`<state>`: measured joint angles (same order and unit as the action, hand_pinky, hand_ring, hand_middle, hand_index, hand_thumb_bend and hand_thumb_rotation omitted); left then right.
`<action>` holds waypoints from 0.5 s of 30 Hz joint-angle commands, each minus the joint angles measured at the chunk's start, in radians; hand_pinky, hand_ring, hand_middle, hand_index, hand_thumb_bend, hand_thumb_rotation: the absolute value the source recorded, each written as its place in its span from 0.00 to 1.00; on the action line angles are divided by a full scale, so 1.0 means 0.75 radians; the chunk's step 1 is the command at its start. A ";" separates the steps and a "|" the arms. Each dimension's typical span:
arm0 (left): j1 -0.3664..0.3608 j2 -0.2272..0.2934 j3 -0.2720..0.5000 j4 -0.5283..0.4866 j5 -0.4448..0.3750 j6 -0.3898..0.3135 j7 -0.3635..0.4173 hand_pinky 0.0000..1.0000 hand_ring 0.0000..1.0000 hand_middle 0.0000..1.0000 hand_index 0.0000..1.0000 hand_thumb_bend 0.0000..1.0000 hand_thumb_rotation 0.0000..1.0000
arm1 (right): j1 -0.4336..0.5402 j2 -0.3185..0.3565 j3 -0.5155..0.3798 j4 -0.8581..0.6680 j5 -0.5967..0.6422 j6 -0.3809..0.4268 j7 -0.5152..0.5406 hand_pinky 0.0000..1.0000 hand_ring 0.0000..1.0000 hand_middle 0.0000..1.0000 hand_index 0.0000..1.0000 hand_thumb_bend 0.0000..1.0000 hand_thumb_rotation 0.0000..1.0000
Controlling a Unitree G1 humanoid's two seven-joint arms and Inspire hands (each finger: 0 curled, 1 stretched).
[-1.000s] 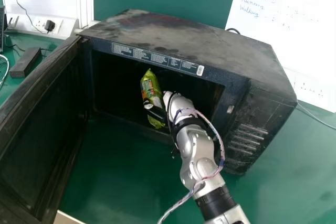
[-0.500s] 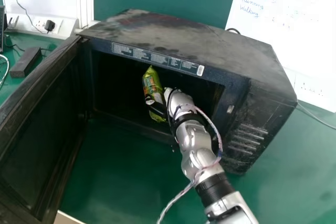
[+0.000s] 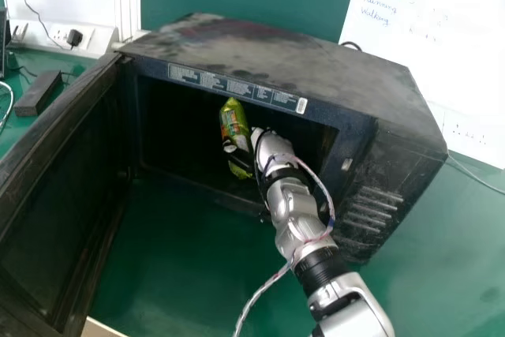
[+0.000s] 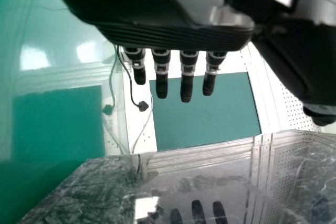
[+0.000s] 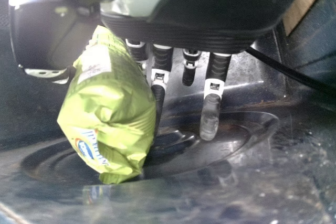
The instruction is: Put biscuit inside oven
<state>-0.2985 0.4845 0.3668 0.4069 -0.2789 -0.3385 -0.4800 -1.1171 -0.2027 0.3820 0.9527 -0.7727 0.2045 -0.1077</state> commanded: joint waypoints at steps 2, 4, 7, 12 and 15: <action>0.015 0.002 -0.006 -0.013 -0.002 0.014 0.002 0.94 0.94 0.95 0.97 0.45 1.00 | -0.064 0.002 0.015 0.052 0.017 -0.011 -0.042 0.32 0.38 0.43 0.54 0.52 0.00; 0.015 0.004 -0.007 -0.011 -0.002 0.012 -0.002 0.94 0.94 0.95 0.97 0.46 1.00 | -0.074 0.000 0.024 0.075 0.021 -0.013 -0.049 0.33 0.38 0.43 0.54 0.52 0.00; 0.013 0.006 -0.007 -0.005 0.001 0.005 -0.004 0.94 0.94 0.95 0.97 0.46 1.00 | -0.088 -0.001 0.034 0.103 0.031 -0.015 -0.059 0.36 0.42 0.45 0.52 0.53 0.00; 0.010 0.006 -0.006 0.004 -0.003 0.000 -0.011 0.94 0.94 0.95 0.97 0.46 1.00 | -0.119 0.000 0.073 0.127 0.016 0.041 0.014 0.38 0.40 0.42 0.54 0.52 0.00; 0.012 0.004 -0.006 0.001 -0.002 -0.004 -0.011 0.93 0.94 0.95 0.97 0.46 1.00 | -0.134 0.003 0.113 0.113 -0.001 0.113 0.090 0.53 0.54 0.53 0.64 0.65 0.10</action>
<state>-0.2980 0.4845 0.3668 0.4063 -0.2784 -0.3356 -0.4834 -1.1892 -0.2024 0.4528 1.0421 -0.7632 0.2676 -0.0589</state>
